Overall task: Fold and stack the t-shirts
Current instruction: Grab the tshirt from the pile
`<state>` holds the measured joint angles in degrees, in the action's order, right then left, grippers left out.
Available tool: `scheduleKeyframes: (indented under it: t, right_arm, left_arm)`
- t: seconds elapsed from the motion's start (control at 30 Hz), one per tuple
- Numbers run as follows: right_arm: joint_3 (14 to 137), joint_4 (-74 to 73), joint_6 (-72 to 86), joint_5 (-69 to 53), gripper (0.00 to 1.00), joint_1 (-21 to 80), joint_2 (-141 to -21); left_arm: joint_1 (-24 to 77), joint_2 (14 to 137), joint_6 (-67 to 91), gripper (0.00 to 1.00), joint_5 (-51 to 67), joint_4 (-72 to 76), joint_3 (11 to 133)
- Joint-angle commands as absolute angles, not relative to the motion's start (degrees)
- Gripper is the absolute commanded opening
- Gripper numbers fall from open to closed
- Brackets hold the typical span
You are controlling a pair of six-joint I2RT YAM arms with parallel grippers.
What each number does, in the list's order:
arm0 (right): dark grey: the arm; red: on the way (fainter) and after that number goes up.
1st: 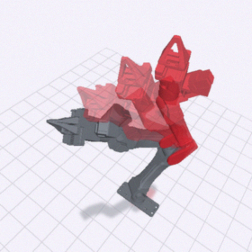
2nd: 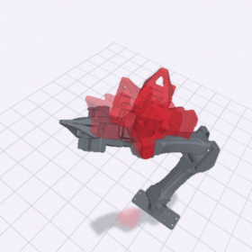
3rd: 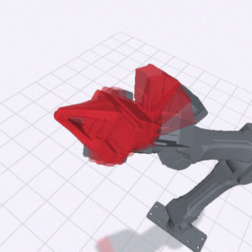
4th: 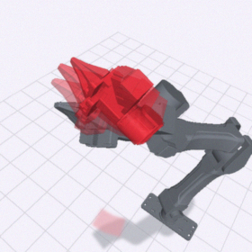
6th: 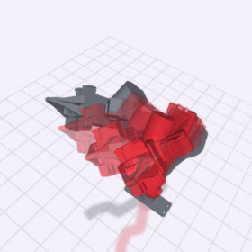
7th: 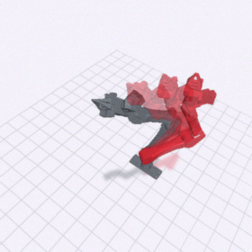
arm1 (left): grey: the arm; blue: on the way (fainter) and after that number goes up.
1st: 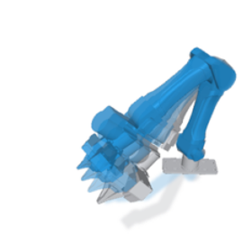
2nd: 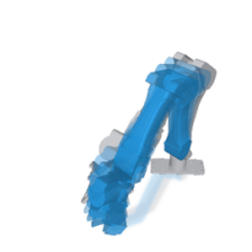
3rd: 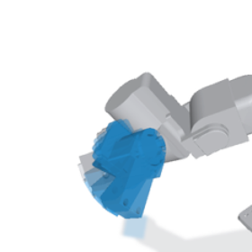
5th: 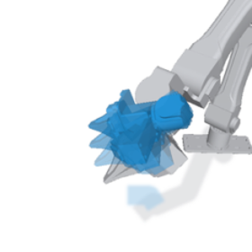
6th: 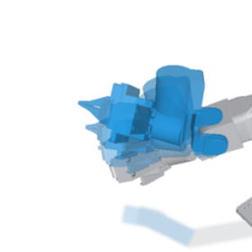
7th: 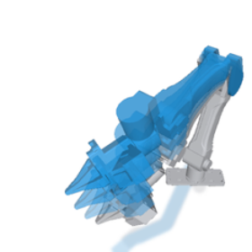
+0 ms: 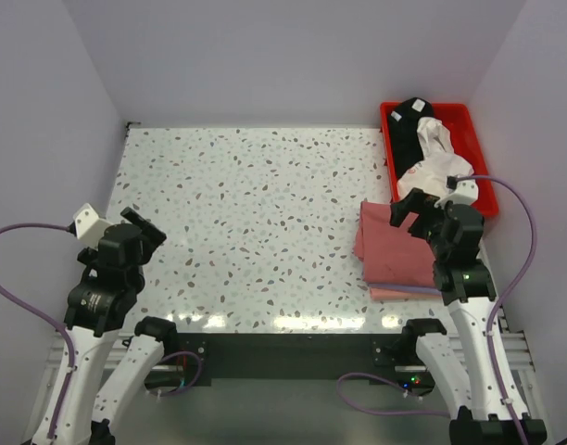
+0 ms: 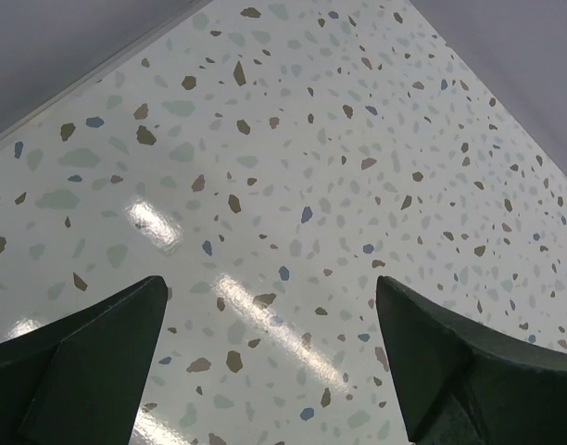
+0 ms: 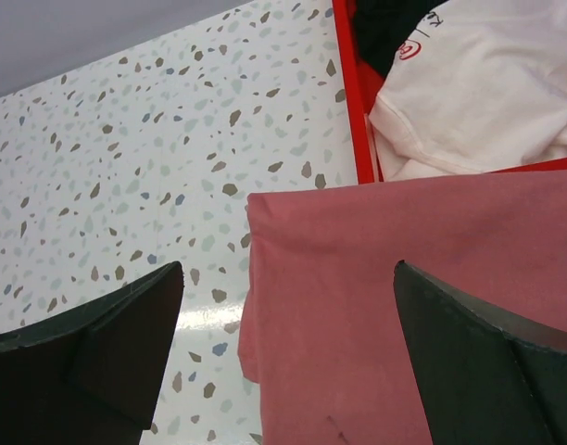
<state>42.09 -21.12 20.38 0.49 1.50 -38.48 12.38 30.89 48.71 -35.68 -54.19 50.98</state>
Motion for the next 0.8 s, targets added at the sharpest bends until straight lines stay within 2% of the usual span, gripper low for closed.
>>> scheduleKeyframes:
  t: [0.0,0.17,0.3,0.5,0.77]
  right_arm:
    - [43.24,-17.75,21.09,1.49,0.99,1.41,-37.53]
    - [40.17,-9.95,25.31,0.1,0.99,1.41,-38.93]
    - [43.67,-9.47,26.19,4.01,0.99,1.41,-49.08]
    - [66.57,-21.61,20.94,19.67,0.99,0.53,-70.9]
    - [87.17,-28.45,17.84,22.07,0.97,-3.86,-100.26]
  left_arm:
    - [12.13,31.73,48.17,1.0,-36.39,-51.42,50.89]
    - [12.13,32.08,48.34,1.0,-33.93,-48.87,49.13]
    - [12.13,33.66,47.2,1.0,-32.35,-48.16,49.13]
    - [12.13,34.28,46.67,1.0,-31.64,-47.9,48.43]
    - [12.13,34.8,45.97,1.0,-30.32,-46.76,47.64]
